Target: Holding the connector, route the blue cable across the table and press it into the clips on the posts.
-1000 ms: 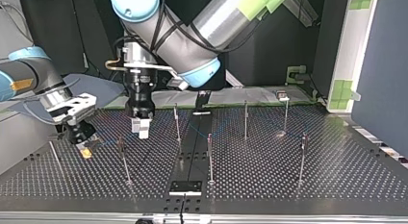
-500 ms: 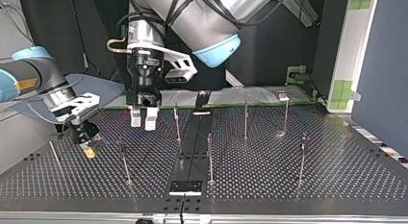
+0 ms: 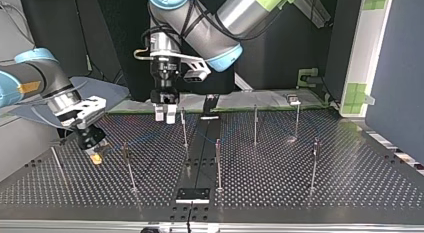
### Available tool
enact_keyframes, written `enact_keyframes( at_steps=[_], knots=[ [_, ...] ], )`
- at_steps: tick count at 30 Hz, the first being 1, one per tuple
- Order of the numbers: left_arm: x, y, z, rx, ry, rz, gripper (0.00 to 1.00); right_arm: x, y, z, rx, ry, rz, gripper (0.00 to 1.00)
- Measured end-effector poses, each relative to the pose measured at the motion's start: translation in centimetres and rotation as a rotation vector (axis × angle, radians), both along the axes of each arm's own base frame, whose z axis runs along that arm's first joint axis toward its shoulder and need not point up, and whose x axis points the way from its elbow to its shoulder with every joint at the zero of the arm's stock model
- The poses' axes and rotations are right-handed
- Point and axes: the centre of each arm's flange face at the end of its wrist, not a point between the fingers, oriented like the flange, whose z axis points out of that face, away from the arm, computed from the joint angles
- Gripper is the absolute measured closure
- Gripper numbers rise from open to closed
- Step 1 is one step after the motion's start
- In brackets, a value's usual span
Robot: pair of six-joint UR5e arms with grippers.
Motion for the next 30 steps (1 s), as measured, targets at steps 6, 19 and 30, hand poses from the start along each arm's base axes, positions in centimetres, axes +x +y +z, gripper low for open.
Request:
enact_keyframes(
  at_steps=[6, 19, 30],
  knots=[
    [-0.3, 0.3, -2.6, -0.019, 0.006, -0.011, 0.00, 0.1, 0.1, 0.0, 0.001, -0.001, 0.001, 1.00],
    [0.1, 0.5, -13.3, 0.023, 0.072, -0.043, 0.00, 0.2, 0.0, -0.1, 0.004, -0.002, 0.003, 1.00],
    [-1.4, 2.3, -18.0, 0.036, 0.107, 0.017, 0.00, 0.2, 0.0, -0.3, 0.006, -0.001, 0.001, 1.00]
  ],
)
